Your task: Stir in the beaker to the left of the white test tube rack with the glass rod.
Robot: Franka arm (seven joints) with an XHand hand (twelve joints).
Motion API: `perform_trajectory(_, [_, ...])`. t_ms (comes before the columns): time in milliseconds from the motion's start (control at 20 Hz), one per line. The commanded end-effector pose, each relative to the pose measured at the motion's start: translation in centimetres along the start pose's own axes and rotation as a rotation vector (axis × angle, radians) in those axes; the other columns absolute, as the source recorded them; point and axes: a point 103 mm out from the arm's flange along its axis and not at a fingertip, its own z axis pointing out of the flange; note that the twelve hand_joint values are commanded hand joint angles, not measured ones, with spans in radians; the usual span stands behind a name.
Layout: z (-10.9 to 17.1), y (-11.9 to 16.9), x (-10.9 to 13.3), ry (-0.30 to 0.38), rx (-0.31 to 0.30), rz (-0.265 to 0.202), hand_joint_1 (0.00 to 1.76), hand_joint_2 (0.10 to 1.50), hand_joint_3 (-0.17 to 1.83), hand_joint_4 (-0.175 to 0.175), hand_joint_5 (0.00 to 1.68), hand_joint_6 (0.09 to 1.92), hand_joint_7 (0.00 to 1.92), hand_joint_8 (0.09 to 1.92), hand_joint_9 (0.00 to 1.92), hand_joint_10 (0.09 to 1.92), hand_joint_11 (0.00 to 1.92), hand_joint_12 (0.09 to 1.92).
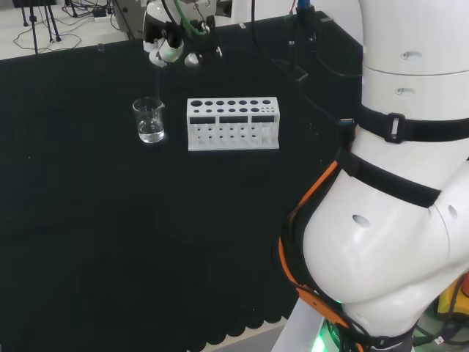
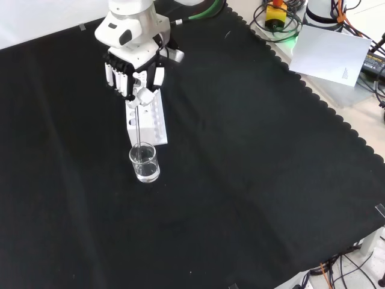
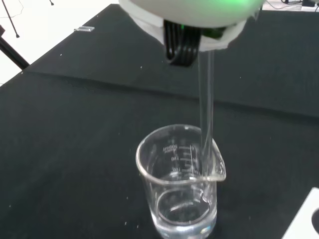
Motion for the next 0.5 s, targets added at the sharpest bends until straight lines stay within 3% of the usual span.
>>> perform_trajectory(50, [-0.3, -1.3, 1.9, -0.009, -0.008, -0.033, 1.32, 0.69, 0.61, -0.175, 1.22, 0.46, 1.31, 0.86, 1.76, 0.64, 1.26, 0.73])
perform_trajectory(350, [-0.5, -1.0, 4.0, -0.007, -0.018, -0.055, 1.32, 0.69, 0.61, -0.175, 1.22, 0.46, 1.31, 0.87, 1.76, 0.64, 1.26, 0.74])
perform_trajectory(500, [-2.0, -0.1, 6.6, -0.057, 0.012, -0.047, 1.32, 0.69, 0.61, -0.175, 1.22, 0.46, 1.31, 0.87, 1.76, 0.64, 1.26, 0.74])
